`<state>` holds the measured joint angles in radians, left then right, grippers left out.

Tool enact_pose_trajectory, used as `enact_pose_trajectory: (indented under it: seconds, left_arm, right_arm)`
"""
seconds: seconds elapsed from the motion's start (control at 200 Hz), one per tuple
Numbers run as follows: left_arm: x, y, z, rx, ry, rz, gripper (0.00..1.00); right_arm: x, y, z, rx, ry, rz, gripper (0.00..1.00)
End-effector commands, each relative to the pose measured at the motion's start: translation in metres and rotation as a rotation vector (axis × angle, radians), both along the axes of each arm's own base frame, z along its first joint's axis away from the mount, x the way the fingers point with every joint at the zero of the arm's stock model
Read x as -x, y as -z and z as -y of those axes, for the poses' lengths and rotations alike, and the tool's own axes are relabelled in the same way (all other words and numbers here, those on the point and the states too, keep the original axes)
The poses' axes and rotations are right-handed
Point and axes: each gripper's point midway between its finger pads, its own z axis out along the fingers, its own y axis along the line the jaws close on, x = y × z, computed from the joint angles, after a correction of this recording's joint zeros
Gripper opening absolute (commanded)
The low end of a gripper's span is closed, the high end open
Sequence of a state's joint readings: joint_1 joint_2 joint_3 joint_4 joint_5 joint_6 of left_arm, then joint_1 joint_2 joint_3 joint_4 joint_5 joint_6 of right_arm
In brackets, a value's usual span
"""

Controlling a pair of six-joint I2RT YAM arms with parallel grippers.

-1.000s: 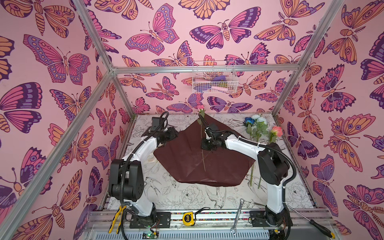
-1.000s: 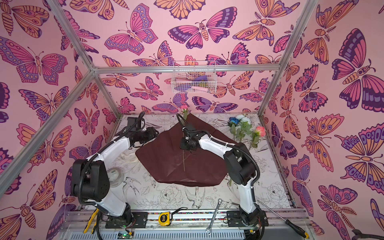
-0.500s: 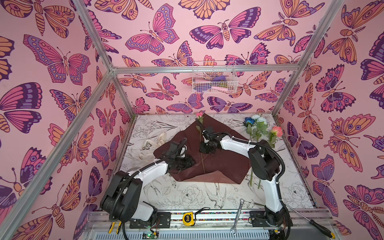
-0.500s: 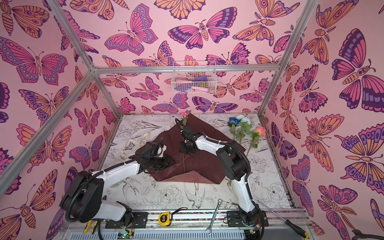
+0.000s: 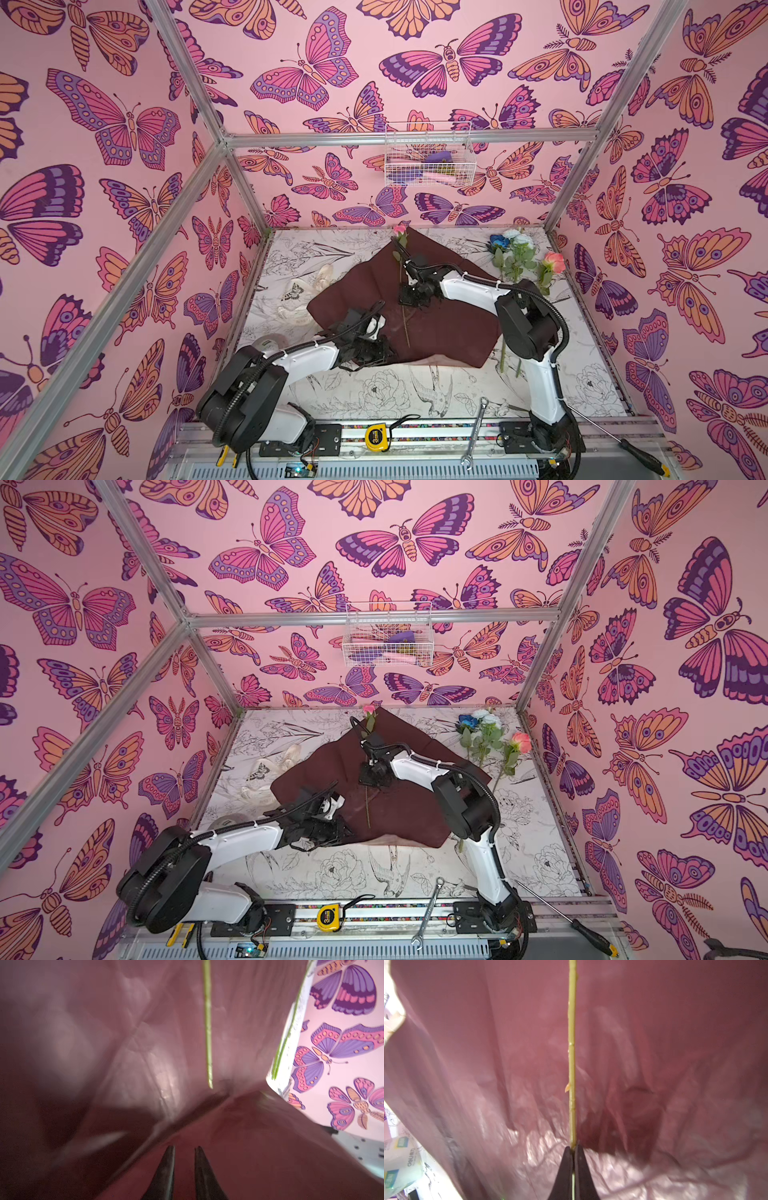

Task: Tie the bouquet of fake flowers

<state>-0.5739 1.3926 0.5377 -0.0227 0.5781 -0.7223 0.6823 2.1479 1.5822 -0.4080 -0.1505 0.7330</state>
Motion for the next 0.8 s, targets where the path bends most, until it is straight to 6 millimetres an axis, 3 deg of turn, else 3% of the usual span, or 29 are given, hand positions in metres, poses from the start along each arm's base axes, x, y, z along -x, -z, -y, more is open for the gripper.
enact_pose_trajectory:
  seconds: [0.0, 0.14, 0.31, 0.451, 0.741, 0.796]
  left_arm:
    - [0.010, -0.011, 0.008, 0.056, 0.077, 0.055, 0.19]
    - [0.021, -0.008, 0.008, 0.064, 0.108, 0.042, 0.15]
    - [0.039, 0.008, 0.003, 0.046, 0.121, -0.020, 0.06]
    - [0.053, 0.022, -0.004, 0.021, 0.122, -0.067, 0.04]
    - [0.055, 0.041, -0.015, -0.050, 0.069, -0.115, 0.04]
    - [0.056, 0.043, -0.016, -0.056, 0.065, -0.124, 0.04]
  right_arm:
    - [-0.005, 0.007, -0.003, 0.006, 0.014, -0.012, 0.00]
    - [-0.006, 0.014, -0.003, 0.014, 0.029, -0.023, 0.00]
    - [-0.006, 0.021, -0.001, 0.028, 0.048, -0.039, 0.00]
    - [-0.005, 0.026, 0.001, 0.034, 0.060, -0.050, 0.00]
    - [-0.003, 0.026, 0.004, 0.047, 0.065, -0.056, 0.00]
    - [-0.003, 0.022, 0.004, 0.044, 0.063, -0.050, 0.05]
